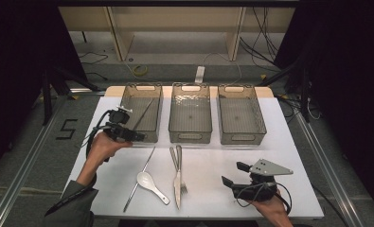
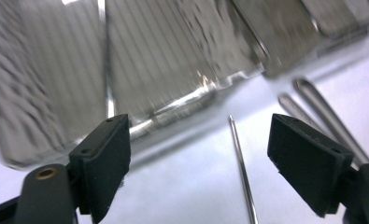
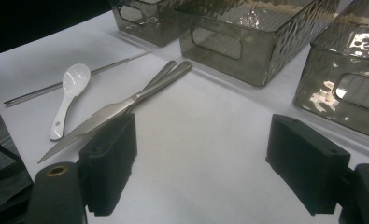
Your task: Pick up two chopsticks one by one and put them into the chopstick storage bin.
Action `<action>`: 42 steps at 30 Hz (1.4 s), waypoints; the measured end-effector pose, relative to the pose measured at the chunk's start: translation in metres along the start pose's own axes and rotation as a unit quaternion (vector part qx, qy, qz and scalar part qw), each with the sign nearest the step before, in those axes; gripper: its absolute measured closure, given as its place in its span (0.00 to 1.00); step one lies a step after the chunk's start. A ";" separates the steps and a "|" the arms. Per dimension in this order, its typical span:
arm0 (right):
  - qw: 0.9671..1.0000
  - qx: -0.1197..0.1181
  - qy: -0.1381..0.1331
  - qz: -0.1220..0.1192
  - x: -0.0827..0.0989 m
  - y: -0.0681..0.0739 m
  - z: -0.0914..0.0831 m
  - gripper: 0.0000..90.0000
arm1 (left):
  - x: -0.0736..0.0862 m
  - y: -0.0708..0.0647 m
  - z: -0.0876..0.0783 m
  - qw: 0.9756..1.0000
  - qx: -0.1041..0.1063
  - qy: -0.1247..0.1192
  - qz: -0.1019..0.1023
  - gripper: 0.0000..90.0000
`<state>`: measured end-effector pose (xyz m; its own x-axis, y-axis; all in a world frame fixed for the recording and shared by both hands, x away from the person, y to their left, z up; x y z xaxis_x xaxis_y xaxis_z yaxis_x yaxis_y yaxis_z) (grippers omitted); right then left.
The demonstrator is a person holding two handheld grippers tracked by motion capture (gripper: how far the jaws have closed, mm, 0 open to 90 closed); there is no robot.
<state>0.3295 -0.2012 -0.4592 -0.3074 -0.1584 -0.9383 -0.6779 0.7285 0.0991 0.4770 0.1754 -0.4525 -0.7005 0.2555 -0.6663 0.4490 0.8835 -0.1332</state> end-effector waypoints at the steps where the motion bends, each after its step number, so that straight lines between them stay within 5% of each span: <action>1: 1.000 -0.001 -0.002 -0.003 0.000 0.000 0.000 0.28 | 0.007 -0.002 0.001 1.000 0.002 0.010 0.000 0.22; 8: 1.000 -0.001 0.000 -0.004 -0.001 0.002 0.000 0.28 | 0.025 -0.010 -0.001 1.000 0.010 0.026 0.001 0.22; 21: 1.000 -0.002 0.004 -0.009 0.000 0.003 0.000 0.28 | 0.046 -0.023 0.007 0.997 -0.006 0.075 0.017 0.22; 42: 1.000 -0.005 0.007 -0.010 0.000 0.004 0.001 0.28 | 0.064 -0.036 0.022 0.989 0.033 0.138 0.041 0.56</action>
<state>0.3271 -0.1973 -0.4593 -0.3036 -0.1825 -0.9352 -0.6908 0.7181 0.0841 0.4280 0.1513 -0.5067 -0.7817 0.4303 -0.4515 0.5385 0.8308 -0.1404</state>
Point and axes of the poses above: each handheld gripper's, and its own axes: z roughly forward along the jaws, x roughly out of its underside, y roughly to its left, the point moved 5 cm from there along z, roughly forward along the jaws, and after that the axes turned 10 degrees about -y, right-handed, at the moved point
